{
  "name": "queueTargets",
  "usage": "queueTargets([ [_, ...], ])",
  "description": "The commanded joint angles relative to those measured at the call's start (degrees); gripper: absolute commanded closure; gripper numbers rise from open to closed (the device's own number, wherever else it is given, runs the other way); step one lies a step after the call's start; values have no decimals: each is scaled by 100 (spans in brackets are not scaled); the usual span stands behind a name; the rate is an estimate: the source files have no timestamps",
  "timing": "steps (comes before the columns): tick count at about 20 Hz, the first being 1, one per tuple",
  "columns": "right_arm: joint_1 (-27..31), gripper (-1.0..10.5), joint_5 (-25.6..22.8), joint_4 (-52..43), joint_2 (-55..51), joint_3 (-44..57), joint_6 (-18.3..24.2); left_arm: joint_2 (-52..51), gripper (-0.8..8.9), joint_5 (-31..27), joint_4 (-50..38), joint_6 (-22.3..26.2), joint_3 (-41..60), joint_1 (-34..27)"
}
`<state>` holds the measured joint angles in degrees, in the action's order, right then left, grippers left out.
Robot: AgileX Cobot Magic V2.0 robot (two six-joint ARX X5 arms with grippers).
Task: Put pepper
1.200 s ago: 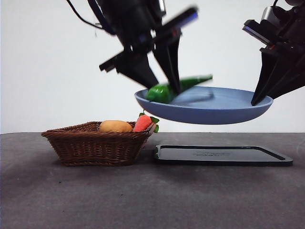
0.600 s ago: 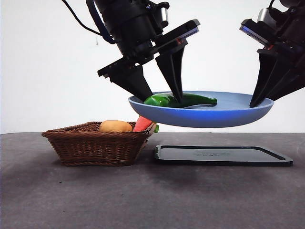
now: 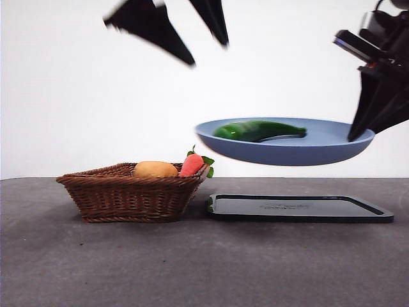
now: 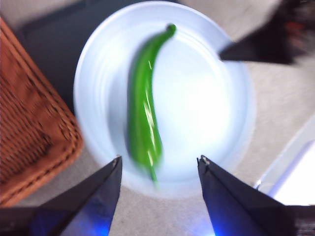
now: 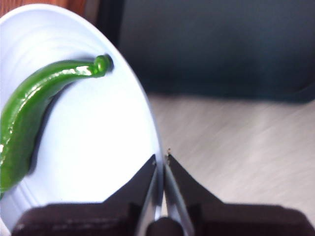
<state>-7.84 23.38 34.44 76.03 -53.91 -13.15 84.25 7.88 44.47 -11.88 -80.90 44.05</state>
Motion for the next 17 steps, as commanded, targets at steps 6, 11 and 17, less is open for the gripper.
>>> queueTargets([
  [6, 813, 944, 2, -118, 1412, -1143, -127, -1370, 540, -22, 74, 308, -101, 61],
  [11, 863, 944, -133, -317, 2553, -1801, -210, -1867, 542, -24, 129, 308, -101, 61],
  [17, 857, 944, -118, -662, 3403, -1987, -334, -1950, 542, -26, 247, 306, -101, 61],
])
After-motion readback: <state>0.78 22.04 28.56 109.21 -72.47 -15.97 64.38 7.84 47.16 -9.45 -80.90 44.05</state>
